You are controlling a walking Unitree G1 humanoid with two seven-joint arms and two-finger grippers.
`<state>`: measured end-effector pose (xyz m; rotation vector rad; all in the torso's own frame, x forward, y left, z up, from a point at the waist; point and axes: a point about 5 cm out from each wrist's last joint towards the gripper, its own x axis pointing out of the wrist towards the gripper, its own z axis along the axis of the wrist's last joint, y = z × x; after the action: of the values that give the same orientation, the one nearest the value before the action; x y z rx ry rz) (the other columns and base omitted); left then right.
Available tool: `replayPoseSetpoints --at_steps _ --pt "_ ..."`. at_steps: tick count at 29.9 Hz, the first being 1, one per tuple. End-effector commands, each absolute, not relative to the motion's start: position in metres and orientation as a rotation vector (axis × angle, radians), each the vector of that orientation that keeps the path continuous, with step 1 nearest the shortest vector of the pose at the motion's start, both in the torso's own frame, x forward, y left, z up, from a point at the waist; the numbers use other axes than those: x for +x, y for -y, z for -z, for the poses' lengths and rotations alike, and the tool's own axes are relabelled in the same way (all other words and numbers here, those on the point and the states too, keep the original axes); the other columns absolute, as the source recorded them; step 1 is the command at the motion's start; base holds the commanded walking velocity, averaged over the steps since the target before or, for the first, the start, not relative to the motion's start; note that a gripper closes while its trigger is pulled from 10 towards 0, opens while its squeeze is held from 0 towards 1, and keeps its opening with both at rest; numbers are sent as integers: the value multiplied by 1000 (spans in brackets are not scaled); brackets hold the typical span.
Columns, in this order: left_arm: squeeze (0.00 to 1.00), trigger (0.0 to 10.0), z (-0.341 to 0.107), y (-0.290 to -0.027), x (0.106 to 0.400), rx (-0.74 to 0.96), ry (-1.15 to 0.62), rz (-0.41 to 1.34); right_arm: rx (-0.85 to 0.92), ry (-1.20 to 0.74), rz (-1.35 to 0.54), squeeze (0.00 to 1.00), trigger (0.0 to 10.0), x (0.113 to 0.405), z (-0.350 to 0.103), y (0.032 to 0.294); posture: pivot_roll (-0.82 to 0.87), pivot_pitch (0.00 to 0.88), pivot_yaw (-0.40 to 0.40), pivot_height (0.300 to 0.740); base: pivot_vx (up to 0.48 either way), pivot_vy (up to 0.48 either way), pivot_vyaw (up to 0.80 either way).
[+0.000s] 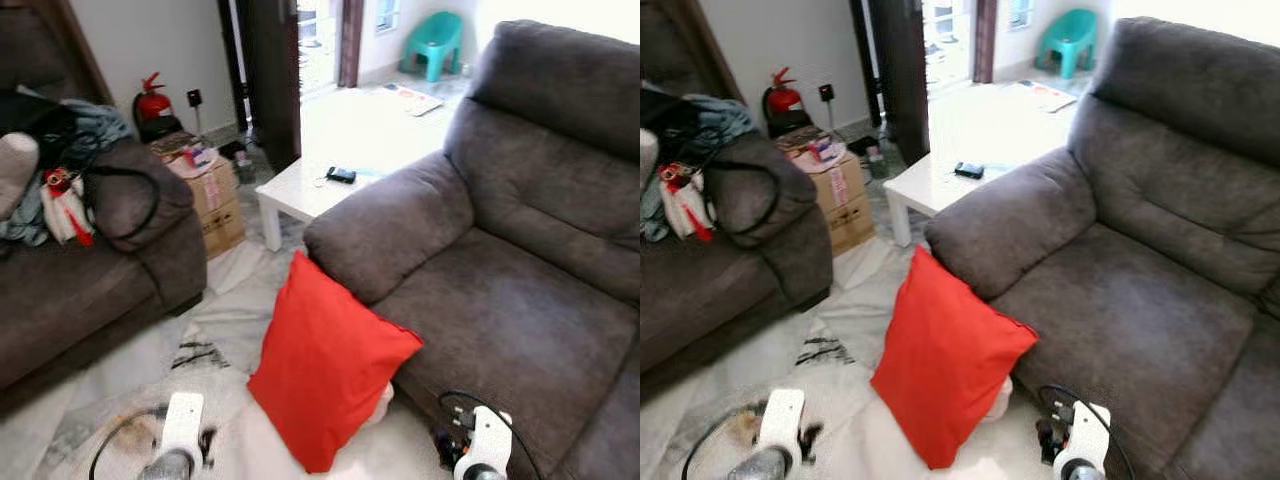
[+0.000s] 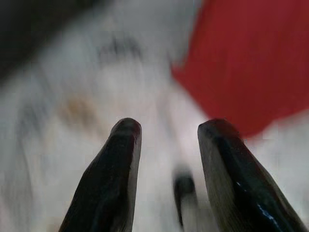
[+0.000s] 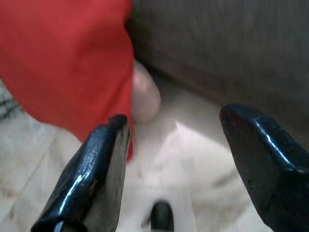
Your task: Move the pillow to the sofa from floor
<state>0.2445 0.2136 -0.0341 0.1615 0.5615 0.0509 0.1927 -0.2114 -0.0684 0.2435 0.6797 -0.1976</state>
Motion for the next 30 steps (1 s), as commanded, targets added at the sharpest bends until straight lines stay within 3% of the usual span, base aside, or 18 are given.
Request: replayPoseSetpoints --at_steps 1,8,14,22,30 --pt "0 10000 -1 -216 276 215 -350 -49 212 -570 200 0 10000 205 56 221 -30 0 -16 740 0 0 0" --pt "0 10000 -51 -221 299 231 -44 -114 150 -217 183 0 10000 235 10 227 -27 0 -17 740 0 0 0" --pt "0 10000 -83 -202 311 213 132 -31 136 -65 148 0 10000 248 -16 211 -25 0 -27 740 0 0 0" --pt "0 10000 -101 -175 320 218 214 49 128 -14 82 0 10000 262 -33 194 -32 0 -24 740 0 0 0" --pt "0 10000 -109 -179 322 222 227 52 145 11 64 0 10000 265 -40 187 -16 0 -28 740 0 0 0"
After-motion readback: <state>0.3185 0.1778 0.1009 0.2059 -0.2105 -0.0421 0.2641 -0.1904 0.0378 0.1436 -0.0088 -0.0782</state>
